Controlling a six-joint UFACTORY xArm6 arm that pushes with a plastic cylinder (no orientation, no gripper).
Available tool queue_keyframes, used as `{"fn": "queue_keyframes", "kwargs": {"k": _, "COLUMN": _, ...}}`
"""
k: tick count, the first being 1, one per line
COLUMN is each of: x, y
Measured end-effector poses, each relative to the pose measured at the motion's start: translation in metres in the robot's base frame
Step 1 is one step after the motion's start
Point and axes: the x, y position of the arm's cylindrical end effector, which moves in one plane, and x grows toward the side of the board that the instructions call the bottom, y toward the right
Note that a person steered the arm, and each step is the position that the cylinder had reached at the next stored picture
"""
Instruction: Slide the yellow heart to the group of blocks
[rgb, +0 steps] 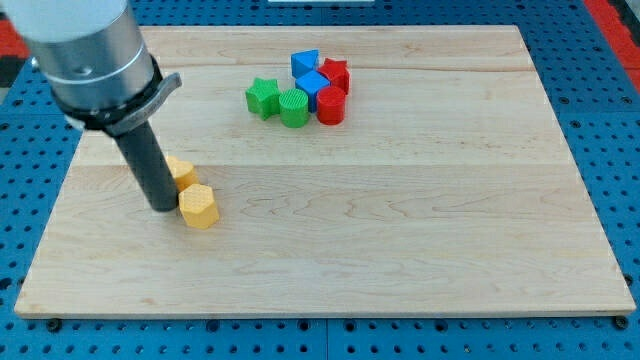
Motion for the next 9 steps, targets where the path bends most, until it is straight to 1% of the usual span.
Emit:
{"fn": "queue_keyframes", "kwargs": {"k": 1, "x": -0.038, "y": 0.000}}
{"fn": "queue_keyframes", "kwargs": {"k": 2, "x": -0.057, "y": 0.002}}
{"fn": "queue_keyframes", "kwargs": {"k": 3, "x": -0.042, "y": 0.016}}
{"fn": "queue_keyframes", "kwargs": {"k": 4, "x": -0.038, "y": 0.028}}
{"fn": "queue_keyframes", "kwargs": {"k": 5, "x": -0.063, "y": 0.024}}
{"fn": "queue_keyframes", "kwargs": {"k": 7, "x": -0.128, "y": 0.004}}
{"fn": "queue_keyframes", "kwargs": {"k": 8, "x": -0.122, "y": 0.002}}
{"fn": "queue_keyframes", "kwargs": {"k": 9, "x": -0.115, "y": -0.028}}
